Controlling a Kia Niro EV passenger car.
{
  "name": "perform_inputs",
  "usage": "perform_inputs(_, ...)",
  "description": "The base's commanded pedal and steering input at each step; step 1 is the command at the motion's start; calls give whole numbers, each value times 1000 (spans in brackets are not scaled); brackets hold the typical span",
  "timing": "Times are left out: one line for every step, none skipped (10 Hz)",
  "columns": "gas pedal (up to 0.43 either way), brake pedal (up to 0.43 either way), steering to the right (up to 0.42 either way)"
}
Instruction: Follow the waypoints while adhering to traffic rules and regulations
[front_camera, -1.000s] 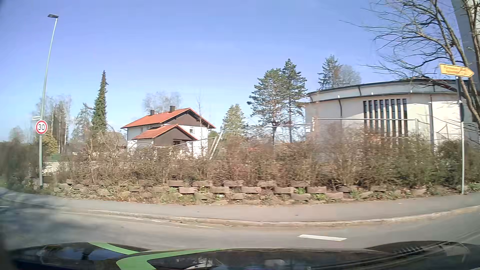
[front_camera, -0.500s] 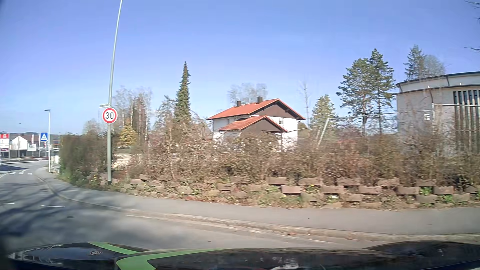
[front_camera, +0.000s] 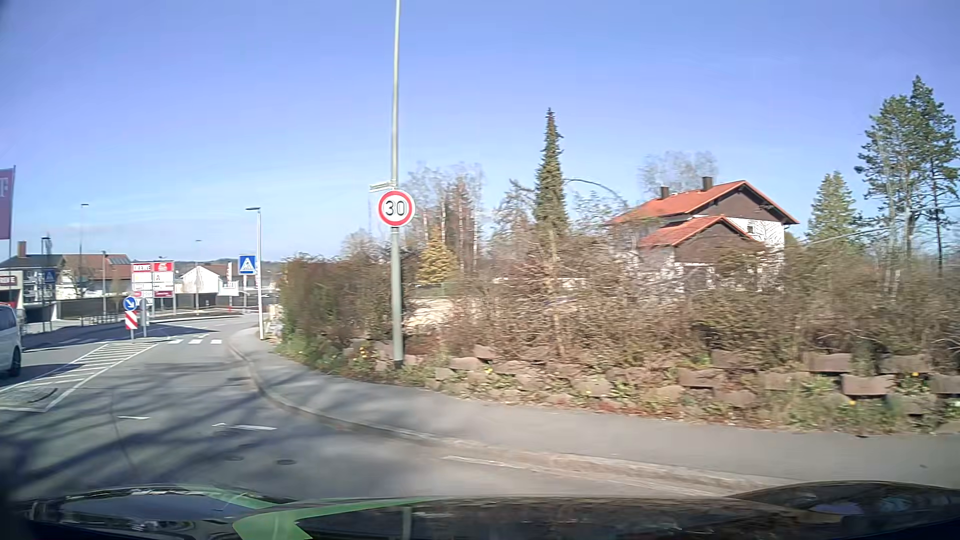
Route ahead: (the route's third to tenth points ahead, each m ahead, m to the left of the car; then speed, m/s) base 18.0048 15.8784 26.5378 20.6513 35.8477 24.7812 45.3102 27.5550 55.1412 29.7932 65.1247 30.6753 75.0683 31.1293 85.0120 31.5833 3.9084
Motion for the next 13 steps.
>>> perform_inputs(47, 0, -674)
perform_inputs(47, 0, -660)
perform_inputs(47, 0, -643)
perform_inputs(47, 0, -624)
perform_inputs(47, 0, -588)
perform_inputs(47, 0, -534)
perform_inputs(47, 0, -472)
perform_inputs(59, 0, -410)
perform_inputs(59, 0, -336)
perform_inputs(98, 0, -271)
perform_inputs(130, 0, -216)
perform_inputs(130, 0, -161)
perform_inputs(130, 0, -103)
